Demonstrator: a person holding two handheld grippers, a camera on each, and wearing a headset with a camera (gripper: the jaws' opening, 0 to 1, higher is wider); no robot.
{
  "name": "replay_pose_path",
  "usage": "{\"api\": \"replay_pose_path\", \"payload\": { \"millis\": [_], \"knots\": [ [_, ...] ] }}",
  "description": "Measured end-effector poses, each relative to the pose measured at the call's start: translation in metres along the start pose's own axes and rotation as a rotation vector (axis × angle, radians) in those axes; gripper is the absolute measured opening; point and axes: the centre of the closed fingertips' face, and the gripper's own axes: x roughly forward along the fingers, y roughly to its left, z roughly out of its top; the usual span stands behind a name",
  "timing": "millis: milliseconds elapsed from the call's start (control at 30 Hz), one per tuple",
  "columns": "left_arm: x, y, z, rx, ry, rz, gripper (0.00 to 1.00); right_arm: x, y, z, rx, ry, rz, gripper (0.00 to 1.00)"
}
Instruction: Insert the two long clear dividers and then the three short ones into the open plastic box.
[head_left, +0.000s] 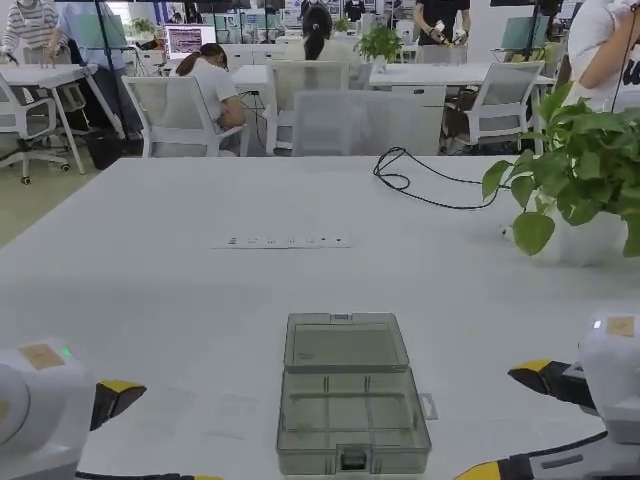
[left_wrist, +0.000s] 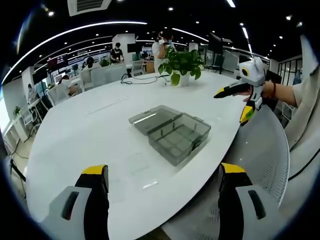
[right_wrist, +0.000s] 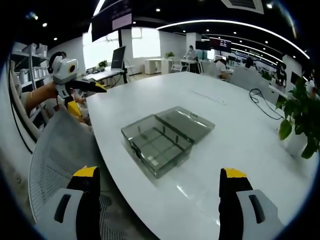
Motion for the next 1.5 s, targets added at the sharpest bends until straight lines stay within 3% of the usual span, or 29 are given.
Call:
{"api": "replay_pose_path", "payload": {
  "millis": [800, 1000, 1500],
  "knots": [
    [0.000, 0.002, -0.001, 0.011, 0.014, 0.017, 0.88, 0.004, 0.001, 0.002, -0.014, 0.013, 0.035, 1.00],
    [0.001, 0.018, 0.001, -0.012, 0.017, 0.071, 0.77, 0.005, 0.003, 0.002, -0.014, 0.015, 0.044, 1.00],
    [0.011, 0.064, -0.023, -0.075, 0.119, 0.181, 0.48, 0.005, 0.001, 0.004, 0.007, 0.004, 0.031, 0.99]
  ]
}}
